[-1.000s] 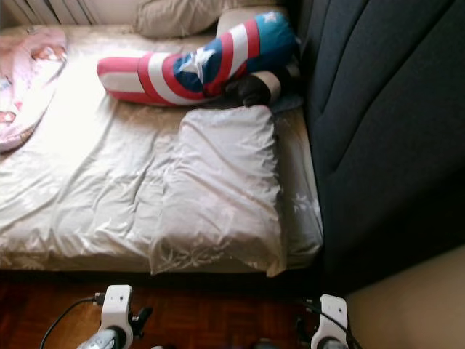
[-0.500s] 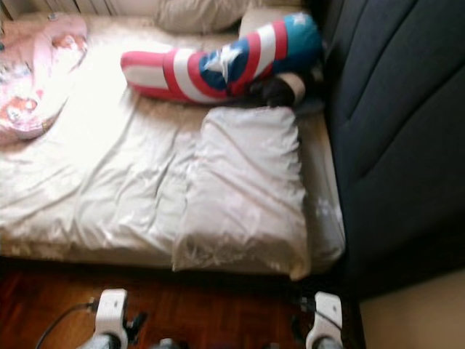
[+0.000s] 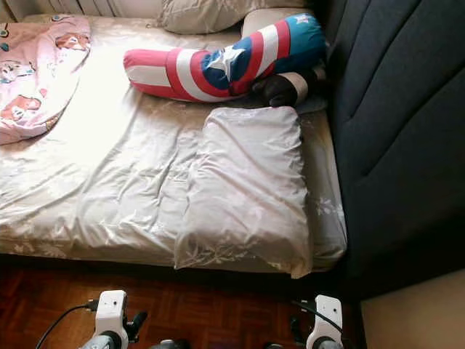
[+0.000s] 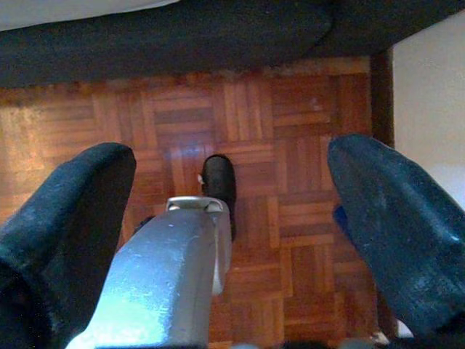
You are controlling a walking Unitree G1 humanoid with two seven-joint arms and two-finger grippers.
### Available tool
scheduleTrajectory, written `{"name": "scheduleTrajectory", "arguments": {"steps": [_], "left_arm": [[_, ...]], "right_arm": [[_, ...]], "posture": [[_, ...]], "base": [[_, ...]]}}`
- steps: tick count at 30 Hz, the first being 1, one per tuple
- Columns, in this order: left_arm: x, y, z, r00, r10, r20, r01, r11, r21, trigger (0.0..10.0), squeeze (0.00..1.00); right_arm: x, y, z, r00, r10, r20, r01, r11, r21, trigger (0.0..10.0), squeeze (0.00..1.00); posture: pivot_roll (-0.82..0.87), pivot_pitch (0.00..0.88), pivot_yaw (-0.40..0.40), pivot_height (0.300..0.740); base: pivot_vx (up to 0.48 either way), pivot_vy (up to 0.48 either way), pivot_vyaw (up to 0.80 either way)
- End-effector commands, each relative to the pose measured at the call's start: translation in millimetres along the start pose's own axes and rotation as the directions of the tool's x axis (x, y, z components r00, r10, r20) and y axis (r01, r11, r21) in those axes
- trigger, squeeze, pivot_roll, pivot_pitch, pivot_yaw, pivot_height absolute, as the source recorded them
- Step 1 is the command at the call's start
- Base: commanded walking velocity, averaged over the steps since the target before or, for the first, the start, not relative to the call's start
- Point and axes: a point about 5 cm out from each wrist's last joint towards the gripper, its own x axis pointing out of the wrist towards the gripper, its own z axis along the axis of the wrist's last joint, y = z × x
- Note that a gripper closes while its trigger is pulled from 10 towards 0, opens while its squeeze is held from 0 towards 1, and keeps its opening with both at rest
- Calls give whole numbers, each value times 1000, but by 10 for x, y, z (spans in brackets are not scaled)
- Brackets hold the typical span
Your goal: Clean up the room
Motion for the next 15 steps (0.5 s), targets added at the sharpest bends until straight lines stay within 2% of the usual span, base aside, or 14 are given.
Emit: {"name": "scheduleTrajectory", "arguments": {"steps": [1, 10, 15], "left_arm": [[-38, 28, -99, 1000, 14, -21, -15, 999, -41, 10000, 0], [-35, 25, -79, 1000, 25, -2, -25, 998, -55, 10000, 0], [-31, 14, -68, 1000, 22, 3, -21, 998, -57, 10000, 0]], "right_arm": [[-21, -36, -80, 1000, -10, -21, 10, 1000, 8, 10000, 0], [-21, -37, -78, 1000, -9, -17, 9, 1000, 11, 10000, 0], [-22, -37, -82, 1000, -5, -20, 5, 1000, 5, 10000, 0]], "posture": [[13, 200, -11, 740], [5, 188, -8, 740], [8, 175, -9, 740]], "base": [[0, 0, 0], [0, 0, 0], [216, 0, 0]]}}
